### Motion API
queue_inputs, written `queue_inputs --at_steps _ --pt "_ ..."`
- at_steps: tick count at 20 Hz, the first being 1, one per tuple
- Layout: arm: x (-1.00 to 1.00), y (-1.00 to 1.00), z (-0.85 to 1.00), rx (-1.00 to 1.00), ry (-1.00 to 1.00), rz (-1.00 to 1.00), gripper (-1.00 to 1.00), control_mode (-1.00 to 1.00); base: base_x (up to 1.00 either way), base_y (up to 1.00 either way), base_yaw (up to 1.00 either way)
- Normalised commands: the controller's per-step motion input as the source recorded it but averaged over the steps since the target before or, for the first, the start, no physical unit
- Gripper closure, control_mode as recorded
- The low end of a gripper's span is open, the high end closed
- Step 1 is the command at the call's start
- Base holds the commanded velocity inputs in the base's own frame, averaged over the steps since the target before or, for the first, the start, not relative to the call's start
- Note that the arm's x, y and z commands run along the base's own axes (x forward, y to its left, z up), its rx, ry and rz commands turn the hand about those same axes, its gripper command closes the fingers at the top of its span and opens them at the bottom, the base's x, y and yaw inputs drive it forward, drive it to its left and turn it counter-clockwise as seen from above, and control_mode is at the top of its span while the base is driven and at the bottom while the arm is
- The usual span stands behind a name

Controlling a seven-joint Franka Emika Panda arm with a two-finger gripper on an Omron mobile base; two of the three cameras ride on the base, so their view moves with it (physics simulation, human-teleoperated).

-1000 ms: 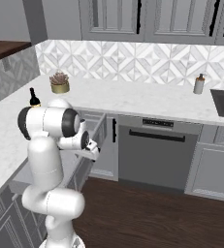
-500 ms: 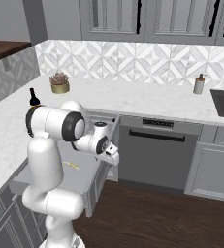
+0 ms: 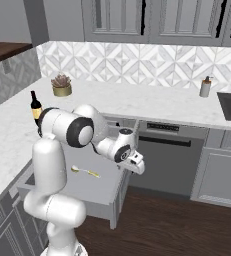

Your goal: Pick the dish brush from the drawer and place it on the counter.

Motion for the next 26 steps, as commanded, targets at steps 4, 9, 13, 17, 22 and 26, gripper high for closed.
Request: queue_inputs --at_steps 4,9,13,17,22,26 --pt "-0.03 -0.45 0.93 -0.05 -0.07 0.12 -1.00 -1.00 0.00 0.00 0.00" --pt "-0.01 0.64 1.00 -0.17 -0.01 0.30 -1.00 -1.00 0.00 0.00 0.00" --pt "0.00 0.40 1.00 -0.11 -0.01 0.17 -1.00 -1.00 0.00 0.00 0.00" --pt "0.00 0.96 0.41 0.00 0.00 0.38 -1.00 -1.00 0.00 0.00 0.00" --pt "0.08 1.00 0.01 0.04 0.12 0.59 -1.00 -1.00 0.00 0.00 0.00" --pt "0.10 0.93 -0.11 0.00 0.27 0.67 -1.00 -1.00 0.00 0.00 0.00"
